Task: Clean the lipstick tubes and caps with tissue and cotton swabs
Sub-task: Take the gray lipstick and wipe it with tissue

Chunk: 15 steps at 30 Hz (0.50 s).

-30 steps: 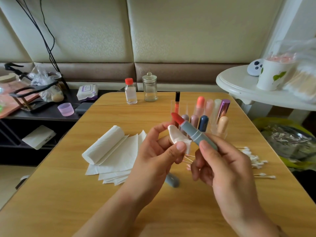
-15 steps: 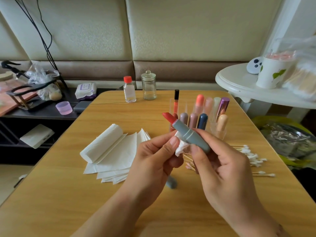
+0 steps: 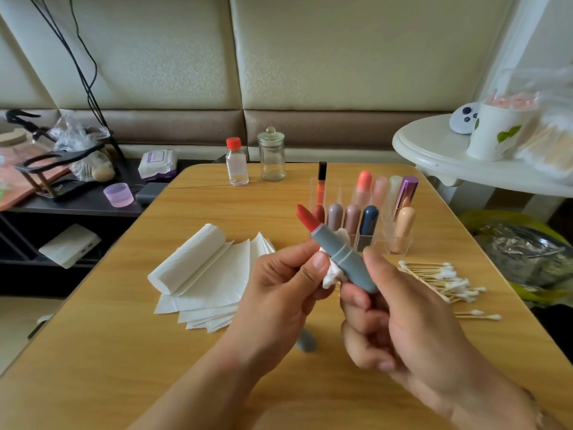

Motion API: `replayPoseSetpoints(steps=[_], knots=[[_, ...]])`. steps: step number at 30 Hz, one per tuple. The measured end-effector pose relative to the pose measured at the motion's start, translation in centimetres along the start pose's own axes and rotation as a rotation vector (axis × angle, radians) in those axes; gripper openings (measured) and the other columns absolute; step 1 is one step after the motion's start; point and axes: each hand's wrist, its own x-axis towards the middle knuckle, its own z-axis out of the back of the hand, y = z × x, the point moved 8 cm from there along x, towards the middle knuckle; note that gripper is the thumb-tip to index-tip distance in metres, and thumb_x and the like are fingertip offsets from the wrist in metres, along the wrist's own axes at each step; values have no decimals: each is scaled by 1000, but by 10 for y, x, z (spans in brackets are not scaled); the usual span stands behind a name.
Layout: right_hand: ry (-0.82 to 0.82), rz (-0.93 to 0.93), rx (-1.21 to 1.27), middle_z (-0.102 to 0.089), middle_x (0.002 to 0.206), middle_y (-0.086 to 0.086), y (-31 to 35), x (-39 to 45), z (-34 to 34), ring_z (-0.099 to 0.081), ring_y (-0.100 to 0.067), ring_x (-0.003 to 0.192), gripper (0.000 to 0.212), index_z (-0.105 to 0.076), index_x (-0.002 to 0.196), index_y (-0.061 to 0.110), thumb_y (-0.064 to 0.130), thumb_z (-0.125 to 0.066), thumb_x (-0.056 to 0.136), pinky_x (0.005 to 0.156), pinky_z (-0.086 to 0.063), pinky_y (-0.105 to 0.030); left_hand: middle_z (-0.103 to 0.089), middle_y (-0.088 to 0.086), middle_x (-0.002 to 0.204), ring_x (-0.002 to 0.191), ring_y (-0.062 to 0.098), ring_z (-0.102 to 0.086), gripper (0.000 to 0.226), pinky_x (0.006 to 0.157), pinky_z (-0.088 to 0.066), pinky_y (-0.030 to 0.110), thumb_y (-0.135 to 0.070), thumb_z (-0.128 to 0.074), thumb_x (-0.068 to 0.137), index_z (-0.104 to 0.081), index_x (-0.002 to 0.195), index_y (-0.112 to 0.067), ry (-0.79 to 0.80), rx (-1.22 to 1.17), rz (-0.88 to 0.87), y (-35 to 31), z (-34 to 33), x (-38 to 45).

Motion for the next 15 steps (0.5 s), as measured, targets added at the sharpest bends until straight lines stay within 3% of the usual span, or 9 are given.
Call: replayPoseSetpoints(steps=[4, 8, 10, 12, 15], knots=[[106, -170, 307, -23, 54, 3, -5, -5, -8, -22, -8, 31, 53, -55, 59, 15, 56, -47, 93, 29, -22, -16, -47, 28, 97, 93, 38, -37, 37, 86, -26, 52, -32, -65, 91, -69, 117, -5, -12, -45, -9, 1, 2, 0], [-4, -6, 41, -24, 54, -1, 5, 0, 0, -25, -13, 35, 51, -59, 62, 14, 58, -51, 87, 35, -25, -17, -45, 34, 81, 74, 52, -36, 39, 82, -26, 53, -35, -68, 89, -69, 110, -1, -3, -56, -7, 2, 1, 2], [-73, 147, -141, -25, 55, -6, 14, 1, 3, -29, -17, 39, 45, -68, 72, 18, 54, -53, 94, 39, -28, -21, -52, 20, 81, 70, 41, -39, 36, 79, -34, 43, -35, -70, 87, -72, 108, -6, -13, -69, -12, 1, 3, 4], [-112, 283, -262, -26, 57, -13, 22, 0, 3, -30, -21, 43, 28, -75, 82, 30, 45, -54, 92, 41, -29, -24, -59, 4, 79, 67, 15, -47, 33, 71, -40, 26, -34, -70, 85, -74, 107, -9, -6, -92, -17, -1, 3, 5], [-154, 411, -353, -39, 54, -12, 28, -4, 5, -35, -21, 43, 25, -76, 96, 26, 39, -56, 90, 41, -33, -30, -59, -2, 76, 64, 7, -44, 30, 66, -39, 22, -30, -67, 86, -73, 106, -8, -17, -119, 4, 0, 3, 5]])
